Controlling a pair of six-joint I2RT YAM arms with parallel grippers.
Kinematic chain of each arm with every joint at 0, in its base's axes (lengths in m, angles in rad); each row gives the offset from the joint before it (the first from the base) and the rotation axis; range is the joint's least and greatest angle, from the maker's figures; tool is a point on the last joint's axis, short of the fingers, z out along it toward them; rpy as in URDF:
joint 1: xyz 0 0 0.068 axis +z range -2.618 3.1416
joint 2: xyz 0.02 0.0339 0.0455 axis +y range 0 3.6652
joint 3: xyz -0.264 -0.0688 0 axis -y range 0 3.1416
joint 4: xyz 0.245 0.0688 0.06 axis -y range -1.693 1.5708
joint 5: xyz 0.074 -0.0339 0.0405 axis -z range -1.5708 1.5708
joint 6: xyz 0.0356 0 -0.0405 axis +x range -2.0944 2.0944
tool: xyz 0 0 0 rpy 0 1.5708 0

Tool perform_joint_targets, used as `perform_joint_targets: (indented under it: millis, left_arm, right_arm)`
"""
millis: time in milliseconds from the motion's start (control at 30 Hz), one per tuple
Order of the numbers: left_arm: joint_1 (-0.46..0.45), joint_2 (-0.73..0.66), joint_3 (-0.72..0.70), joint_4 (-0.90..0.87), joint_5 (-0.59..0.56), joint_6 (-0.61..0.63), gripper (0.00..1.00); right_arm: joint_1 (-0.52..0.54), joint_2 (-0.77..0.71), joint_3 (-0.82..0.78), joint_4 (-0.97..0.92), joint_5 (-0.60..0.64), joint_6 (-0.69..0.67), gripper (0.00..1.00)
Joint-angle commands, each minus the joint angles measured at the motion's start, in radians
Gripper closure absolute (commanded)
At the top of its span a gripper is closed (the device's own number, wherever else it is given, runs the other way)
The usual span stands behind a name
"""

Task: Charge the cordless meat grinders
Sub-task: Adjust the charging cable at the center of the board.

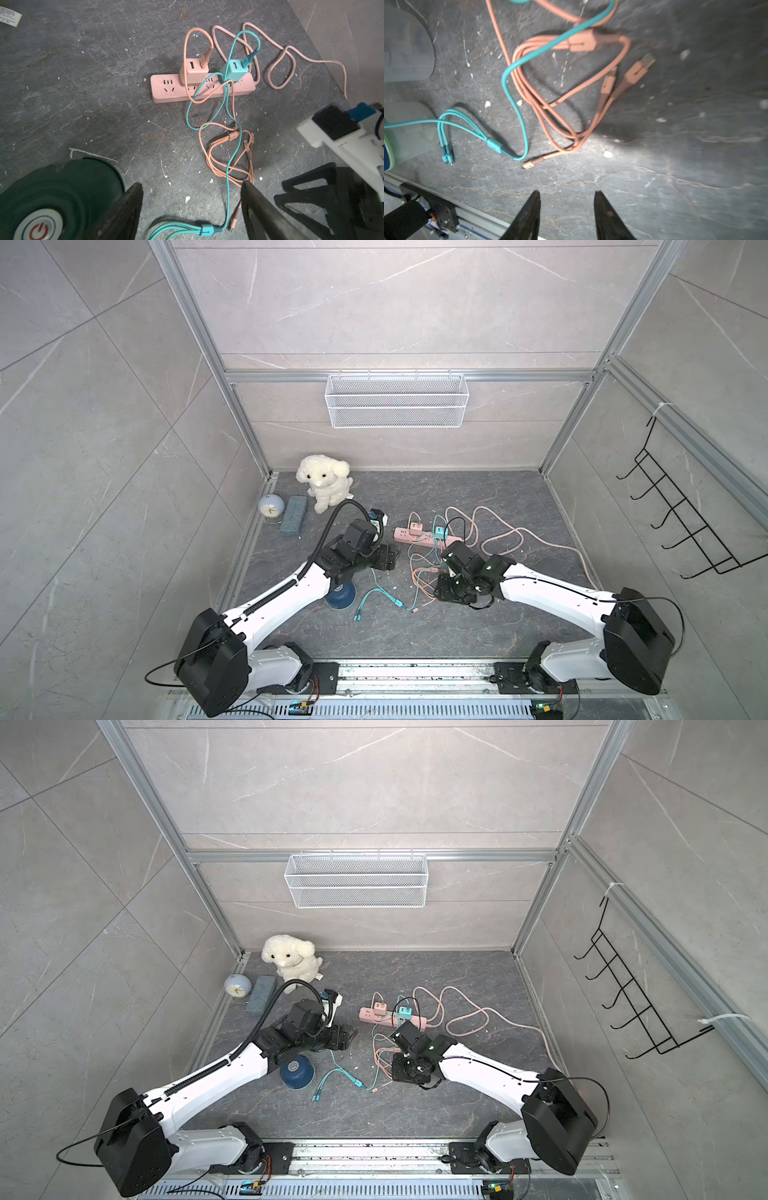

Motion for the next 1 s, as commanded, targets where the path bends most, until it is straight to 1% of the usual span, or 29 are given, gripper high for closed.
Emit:
perform_joint_targets:
  millis: [0, 167, 333, 433, 733, 967]
  left_arm:
    - [0.003, 0.034, 0.059, -0.004, 0.008, 0.033, 0.24]
    - [0.006, 0.075, 0.098, -0.004, 0.013, 0.04, 0.24]
    - [0.014, 0.102, 0.12, -0.007, 0.028, 0.045, 0.24]
    - [0.021, 0.107, 0.121, -0.008, 0.036, 0.049, 0.24]
    - [0.052, 0.094, 0.101, -0.005, 0.057, 0.054, 0.24]
    - [0.056, 0.091, 0.093, -0.002, 0.064, 0.058, 0.24]
  right_arm:
    - [-0.047, -0.024, 0.034, -0.083, 0.09, -0.077, 0.57]
    - [-0.096, 0.028, 0.057, -0.003, 0.067, -0.096, 0.61]
    - [-0.099, 0.142, 0.088, 0.07, 0.033, -0.083, 0.67]
    - [-0.1, 0.177, 0.078, 0.113, 0.037, -0.071, 0.69]
    - [-0.1, 0.246, 0.062, 0.149, 0.06, -0.072, 0.73]
    - [-0.098, 0.29, 0.063, 0.157, 0.077, -0.082, 0.74]
